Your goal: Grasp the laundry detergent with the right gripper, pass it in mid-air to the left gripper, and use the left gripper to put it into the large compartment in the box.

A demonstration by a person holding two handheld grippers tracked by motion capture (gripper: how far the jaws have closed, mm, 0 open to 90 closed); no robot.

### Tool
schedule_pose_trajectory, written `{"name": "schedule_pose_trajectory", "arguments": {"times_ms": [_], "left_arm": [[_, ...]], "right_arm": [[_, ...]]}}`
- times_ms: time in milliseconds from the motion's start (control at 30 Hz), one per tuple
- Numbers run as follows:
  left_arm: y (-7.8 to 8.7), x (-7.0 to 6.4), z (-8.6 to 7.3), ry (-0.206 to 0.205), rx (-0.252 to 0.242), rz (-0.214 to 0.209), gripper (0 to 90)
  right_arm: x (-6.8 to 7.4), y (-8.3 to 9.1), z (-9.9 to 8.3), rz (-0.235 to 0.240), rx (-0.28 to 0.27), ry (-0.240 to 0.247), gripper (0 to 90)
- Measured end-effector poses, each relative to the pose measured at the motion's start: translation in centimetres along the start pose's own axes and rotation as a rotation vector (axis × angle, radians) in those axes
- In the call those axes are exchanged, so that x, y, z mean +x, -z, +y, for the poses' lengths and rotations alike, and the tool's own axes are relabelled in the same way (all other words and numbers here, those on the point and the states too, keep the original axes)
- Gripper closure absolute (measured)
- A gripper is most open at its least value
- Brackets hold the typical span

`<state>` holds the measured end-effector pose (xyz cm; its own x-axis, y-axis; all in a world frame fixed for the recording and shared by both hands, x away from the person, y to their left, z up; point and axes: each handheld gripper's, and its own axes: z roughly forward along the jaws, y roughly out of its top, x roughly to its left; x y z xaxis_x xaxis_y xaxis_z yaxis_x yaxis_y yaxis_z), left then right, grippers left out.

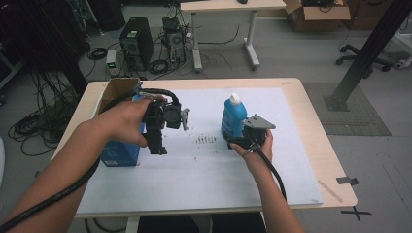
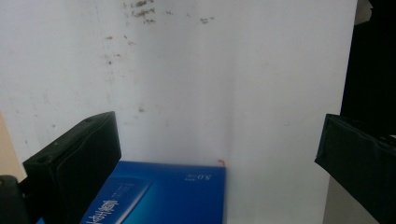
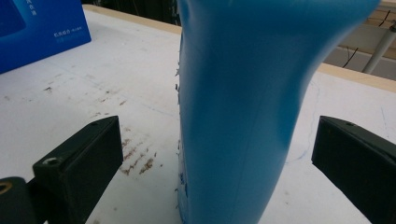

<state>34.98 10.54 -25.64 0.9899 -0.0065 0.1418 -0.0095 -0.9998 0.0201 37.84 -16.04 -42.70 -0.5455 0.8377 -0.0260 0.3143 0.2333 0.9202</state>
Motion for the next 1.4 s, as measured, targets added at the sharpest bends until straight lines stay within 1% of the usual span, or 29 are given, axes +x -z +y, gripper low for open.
{"name": "schedule_pose_trajectory", "arguments": {"times_ms": [133,333,567,667,733,900,967,1000,1167,1333,1367,1400], "left_arm": [[0.1,-0.1,0.0,-0.002,0.002,0.002,0.2],[0.1,-0.1,-0.1,0.006,0.001,0.000,0.2],[-0.1,-0.1,-0.5,0.008,0.000,-0.003,0.2],[-0.1,0.0,-0.6,0.012,0.000,-0.001,0.2],[-0.1,-0.1,-0.7,0.011,0.003,0.000,0.2],[0.0,-0.1,-0.8,0.011,0.000,0.001,0.2],[0.0,-0.1,-0.8,0.011,-0.002,0.000,0.2],[-0.1,-0.1,-0.8,0.012,-0.002,-0.001,0.2],[-0.1,-0.1,-0.7,0.011,-0.001,0.000,0.2],[0.0,0.0,-0.6,0.010,0.000,0.001,0.2],[0.0,0.0,-0.6,0.007,0.000,0.000,0.2],[-0.1,0.0,-0.6,0.010,0.000,-0.002,0.2]], "right_arm": [[-0.2,-0.4,-0.3,-0.013,-0.007,-0.012,1.3],[-0.4,-1.0,-0.7,-0.009,-0.013,-0.027,1.1],[-0.4,-1.6,-0.8,-0.013,-0.041,-0.040,2.7],[-0.4,-1.8,-0.9,-0.018,-0.042,-0.037,3.5],[-0.3,-1.9,-0.9,-0.027,-0.046,-0.038,4.7],[-0.5,-1.9,-0.8,-0.031,-0.062,-0.035,9.5],[-0.5,-1.9,-0.7,-0.031,-0.066,-0.029,10.7],[-0.5,-1.9,-0.7,-0.040,-0.068,-0.024,11.0],[-0.5,-2.0,-0.7,-0.041,-0.067,-0.032,14.7],[-0.4,-2.1,-0.7,-0.033,-0.074,-0.025,16.5],[-0.4,-2.1,-0.7,-0.039,-0.075,-0.021,18.0],[-0.4,-2.2,-0.7,-0.035,-0.078,-0.020,19.5]]}}
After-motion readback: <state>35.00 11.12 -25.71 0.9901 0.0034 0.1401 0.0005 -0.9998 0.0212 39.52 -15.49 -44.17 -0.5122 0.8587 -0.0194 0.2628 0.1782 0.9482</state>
